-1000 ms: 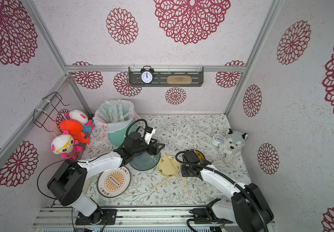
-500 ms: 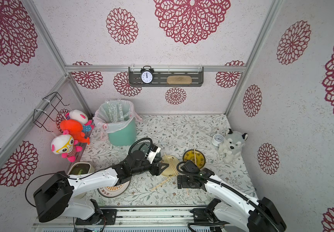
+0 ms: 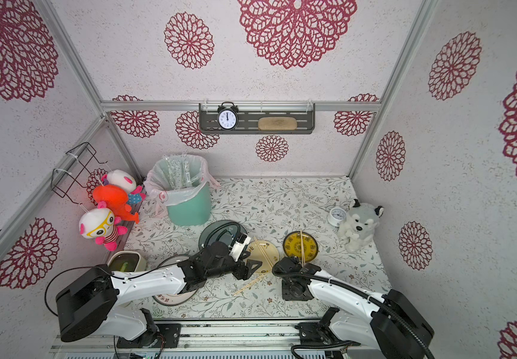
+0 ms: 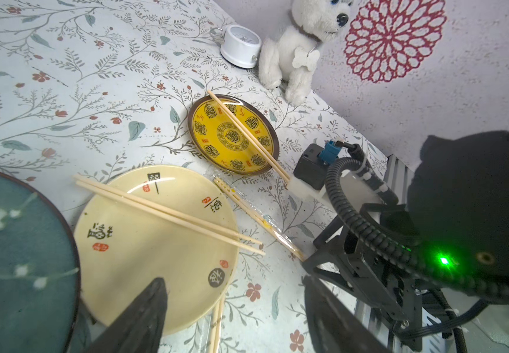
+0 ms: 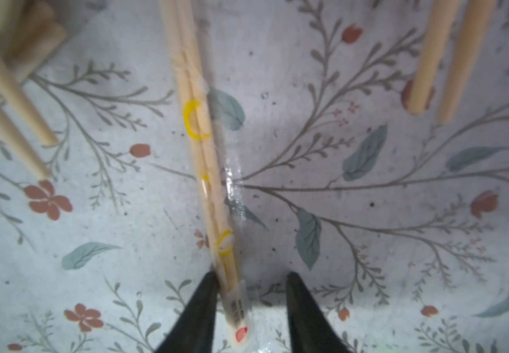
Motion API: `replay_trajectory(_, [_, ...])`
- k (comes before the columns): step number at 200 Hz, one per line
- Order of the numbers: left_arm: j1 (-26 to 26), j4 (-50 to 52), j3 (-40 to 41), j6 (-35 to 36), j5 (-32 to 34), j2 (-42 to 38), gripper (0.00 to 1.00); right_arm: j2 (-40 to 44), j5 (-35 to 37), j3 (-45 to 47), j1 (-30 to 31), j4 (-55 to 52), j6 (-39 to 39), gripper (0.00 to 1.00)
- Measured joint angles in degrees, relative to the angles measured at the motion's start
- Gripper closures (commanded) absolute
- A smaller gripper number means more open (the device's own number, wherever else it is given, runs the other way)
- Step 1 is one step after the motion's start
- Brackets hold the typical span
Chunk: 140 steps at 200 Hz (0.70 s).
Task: Remove the packaging of disposable chopsticks
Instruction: Pick up the disposable chopsticks from the center of the board.
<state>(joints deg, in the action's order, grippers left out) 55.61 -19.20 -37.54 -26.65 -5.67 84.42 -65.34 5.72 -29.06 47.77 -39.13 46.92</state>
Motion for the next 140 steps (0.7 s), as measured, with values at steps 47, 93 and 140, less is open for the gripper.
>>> replay_trajectory(47, [0.02, -0.66, 0.59, -0.57, 0.74, 1.57, 0.26, -3.78, -1.44, -1.75, 0.04, 0.94, -0.52, 1.00])
replay_trajectory(93, [0.02, -1.14, 1.70, -0.92, 2.86, 1.57, 0.26, -3.87, -1.51, -2.32, 0.07, 0.57, -0.81, 1.00])
replay_trajectory(140, [-0.37, -3.02, 1.70, -1.49, 3.41, 2.54, 0.31, 4.13, -1.70, 1.70, 0.09, 4.11, -0.92, 1.00])
